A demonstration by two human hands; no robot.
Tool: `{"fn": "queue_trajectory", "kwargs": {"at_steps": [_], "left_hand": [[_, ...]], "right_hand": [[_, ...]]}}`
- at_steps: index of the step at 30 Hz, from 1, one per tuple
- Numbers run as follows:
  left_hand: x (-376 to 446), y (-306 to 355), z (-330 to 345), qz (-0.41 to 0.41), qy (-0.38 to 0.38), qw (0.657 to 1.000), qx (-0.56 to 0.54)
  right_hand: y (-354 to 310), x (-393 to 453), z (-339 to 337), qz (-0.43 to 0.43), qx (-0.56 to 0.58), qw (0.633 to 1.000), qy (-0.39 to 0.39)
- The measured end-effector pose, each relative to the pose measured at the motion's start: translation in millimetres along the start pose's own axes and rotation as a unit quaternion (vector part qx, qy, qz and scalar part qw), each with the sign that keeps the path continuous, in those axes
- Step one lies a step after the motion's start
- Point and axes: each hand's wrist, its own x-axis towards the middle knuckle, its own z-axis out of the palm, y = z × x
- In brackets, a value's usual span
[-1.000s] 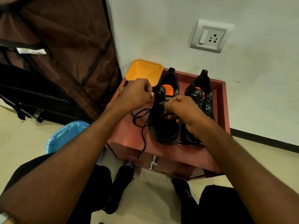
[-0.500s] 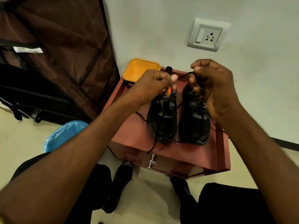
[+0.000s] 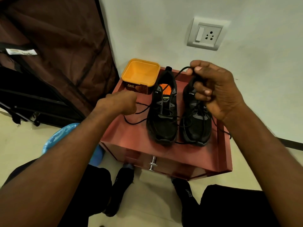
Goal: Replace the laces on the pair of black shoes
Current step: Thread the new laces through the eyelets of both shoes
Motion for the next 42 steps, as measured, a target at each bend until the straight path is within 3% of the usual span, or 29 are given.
{"fn": "queue_trajectory", "kwargs": {"at_steps": [3, 6, 8, 11, 14, 15, 18, 20, 22, 26, 27, 30, 32, 34, 36, 39, 42], "left_hand": [[-1, 15, -12, 0.093, 0.085, 0.977, -0.173], [-15, 41, -27, 0.153, 0.163, 0.877, -0.425], [-26, 53, -31, 0.188, 0.107, 0.827, -0.519], [-34, 64, -28, 0.243, 0.030, 0.812, -0.531], [-29, 62, -24, 0.221, 0.048, 0.826, -0.516], [-25, 56, -23, 0.186, 0.078, 0.858, -0.473], [-11, 26, -17, 0.089, 0.126, 0.966, -0.207], [-7, 13, -11, 0.060, 0.105, 0.982, -0.147], [-8, 17, -9, 0.090, 0.098, 0.965, -0.228], [-19, 50, -18, 0.199, 0.040, 0.870, -0.449], [-21, 55, -18, 0.212, 0.029, 0.860, -0.463], [-19, 63, -13, 0.167, 0.074, 0.880, -0.439], [-15, 60, -9, 0.111, 0.100, 0.887, -0.437], [-13, 53, -5, 0.064, 0.112, 0.897, -0.422], [-11, 48, -2, 0.042, 0.116, 0.905, -0.406], [-9, 45, -3, 0.038, 0.129, 0.904, -0.405], [-10, 47, -9, 0.059, 0.141, 0.887, -0.436]], "right_hand": [[8, -1, 2, 0.000, -0.117, 0.992, -0.038], [15, -2, 9, -0.008, -0.200, 0.979, -0.031], [17, -2, 10, -0.015, -0.236, 0.972, -0.012], [20, -5, 12, -0.016, -0.244, 0.969, -0.012], [24, -3, 11, -0.029, -0.252, 0.967, 0.026], [27, -1, 8, -0.034, -0.259, 0.964, 0.047], [35, 6, -8, -0.033, -0.314, 0.942, 0.115], [40, 7, -14, -0.016, -0.351, 0.929, 0.115], [41, 5, -10, -0.007, -0.364, 0.927, 0.087], [38, 1, 3, -0.022, -0.313, 0.949, 0.029], [37, 1, 5, -0.024, -0.294, 0.955, 0.030], [40, 3, 2, -0.006, -0.269, 0.960, 0.072], [47, 3, -4, 0.024, -0.395, 0.916, 0.065], [57, -1, -7, 0.080, -0.572, 0.816, -0.027], [67, -8, -6, 0.124, -0.664, 0.730, -0.101], [71, -11, -1, 0.128, -0.683, 0.714, -0.087], [62, -16, 11, 0.136, -0.617, 0.761, -0.147]]}}
